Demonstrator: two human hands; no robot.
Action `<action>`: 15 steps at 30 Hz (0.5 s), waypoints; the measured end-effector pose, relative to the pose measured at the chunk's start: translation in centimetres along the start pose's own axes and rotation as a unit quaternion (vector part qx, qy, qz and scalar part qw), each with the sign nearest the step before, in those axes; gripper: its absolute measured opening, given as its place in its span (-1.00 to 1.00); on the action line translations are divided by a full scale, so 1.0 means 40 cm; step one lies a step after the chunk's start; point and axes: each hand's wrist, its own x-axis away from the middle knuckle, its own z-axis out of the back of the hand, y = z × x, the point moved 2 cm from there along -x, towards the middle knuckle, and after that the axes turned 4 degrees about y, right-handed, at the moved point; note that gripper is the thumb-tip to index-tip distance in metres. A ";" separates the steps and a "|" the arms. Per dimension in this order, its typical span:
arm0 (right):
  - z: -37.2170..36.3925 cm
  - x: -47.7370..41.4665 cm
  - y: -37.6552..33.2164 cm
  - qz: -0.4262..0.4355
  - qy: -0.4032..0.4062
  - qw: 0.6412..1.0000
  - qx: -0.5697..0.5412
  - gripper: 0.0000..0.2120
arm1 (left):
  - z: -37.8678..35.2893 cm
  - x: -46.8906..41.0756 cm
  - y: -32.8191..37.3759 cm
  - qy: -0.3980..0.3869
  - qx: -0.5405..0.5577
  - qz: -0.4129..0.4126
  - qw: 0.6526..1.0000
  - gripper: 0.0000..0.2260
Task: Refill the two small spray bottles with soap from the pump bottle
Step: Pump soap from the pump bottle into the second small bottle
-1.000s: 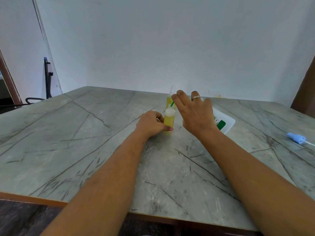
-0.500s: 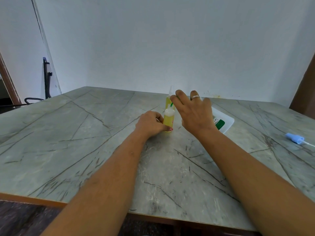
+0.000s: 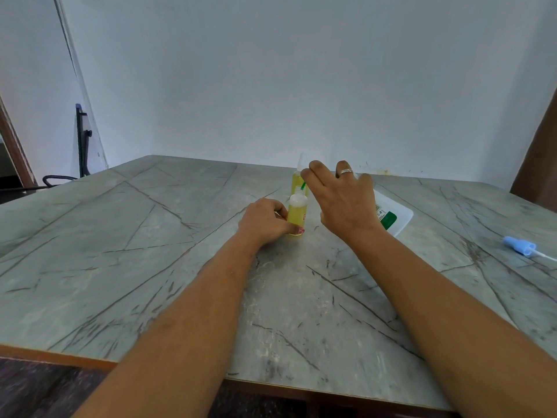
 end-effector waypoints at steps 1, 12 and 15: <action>0.000 0.000 0.000 0.002 0.001 1.000 0.001 -0.28 | 0.000 0.000 -0.001 0.001 0.000 -0.001 1.000 -0.56; -0.005 -0.001 -0.003 0.002 0.000 1.000 -0.006 -0.23 | -0.006 -0.008 -0.006 0.005 -0.004 0.005 1.000 -0.57; -0.003 -0.002 -0.004 0.002 -0.003 1.000 -0.002 -0.28 | -0.007 -0.009 -0.007 0.007 -0.005 0.001 1.000 -0.59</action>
